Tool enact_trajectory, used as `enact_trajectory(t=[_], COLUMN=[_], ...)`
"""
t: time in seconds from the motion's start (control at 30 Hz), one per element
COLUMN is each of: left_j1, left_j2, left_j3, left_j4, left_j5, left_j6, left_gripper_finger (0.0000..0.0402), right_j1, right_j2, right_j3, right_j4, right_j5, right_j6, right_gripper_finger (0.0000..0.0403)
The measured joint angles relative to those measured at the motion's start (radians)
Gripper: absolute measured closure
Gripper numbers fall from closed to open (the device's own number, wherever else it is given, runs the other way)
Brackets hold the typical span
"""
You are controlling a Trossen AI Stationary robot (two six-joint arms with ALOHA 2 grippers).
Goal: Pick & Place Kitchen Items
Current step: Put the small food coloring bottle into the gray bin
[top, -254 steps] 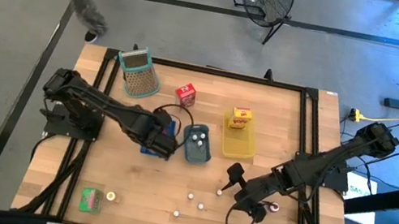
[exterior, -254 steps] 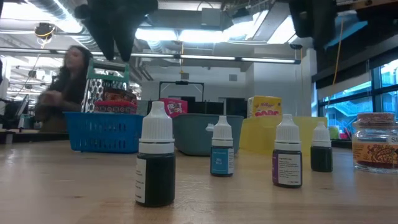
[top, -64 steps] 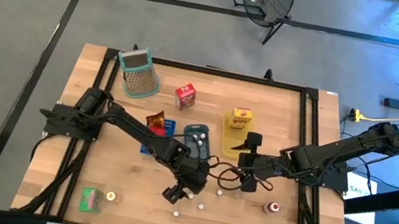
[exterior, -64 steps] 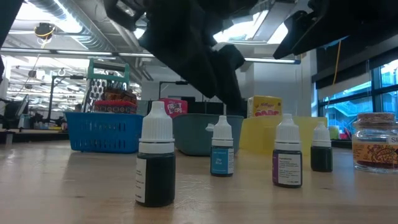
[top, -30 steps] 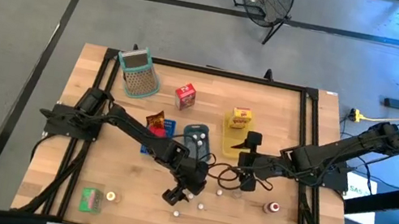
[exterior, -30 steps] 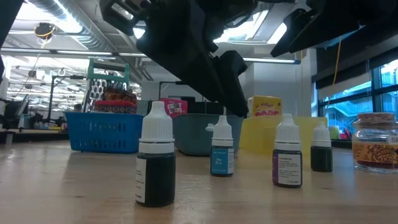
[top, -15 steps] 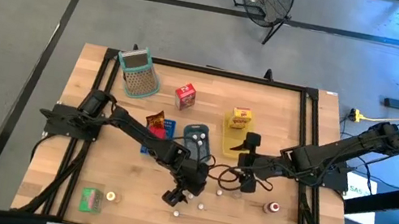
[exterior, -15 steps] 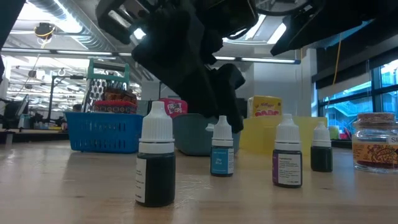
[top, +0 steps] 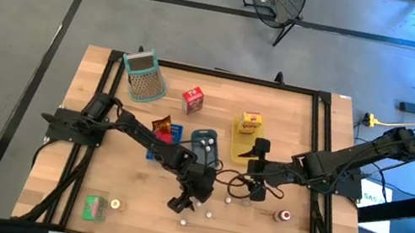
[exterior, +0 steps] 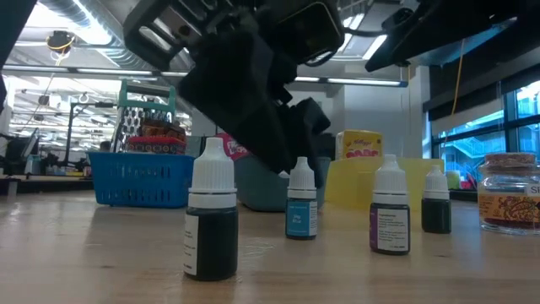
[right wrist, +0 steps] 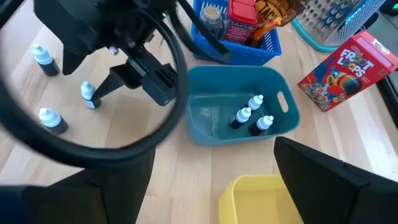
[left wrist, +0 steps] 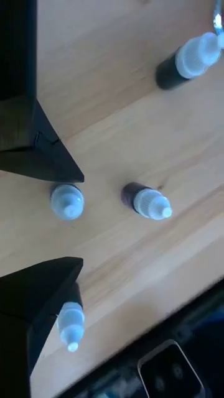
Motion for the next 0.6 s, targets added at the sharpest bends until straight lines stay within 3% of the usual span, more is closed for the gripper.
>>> enact_trajectory(t=[0.6], left_j1=[0.015], left_j2=[0.000], left_j3=[-0.008], left_j4=[0.024], left_j5=[0.048], left_j6=[0.022], left_gripper_finger=[0.0199], right_j1=[0.000], right_j2=[0.000], right_j3=[0.000], right_j4=[0.021], right_j5=[0.000], right_j6=[-0.016], right_gripper_finger=[0.0070])
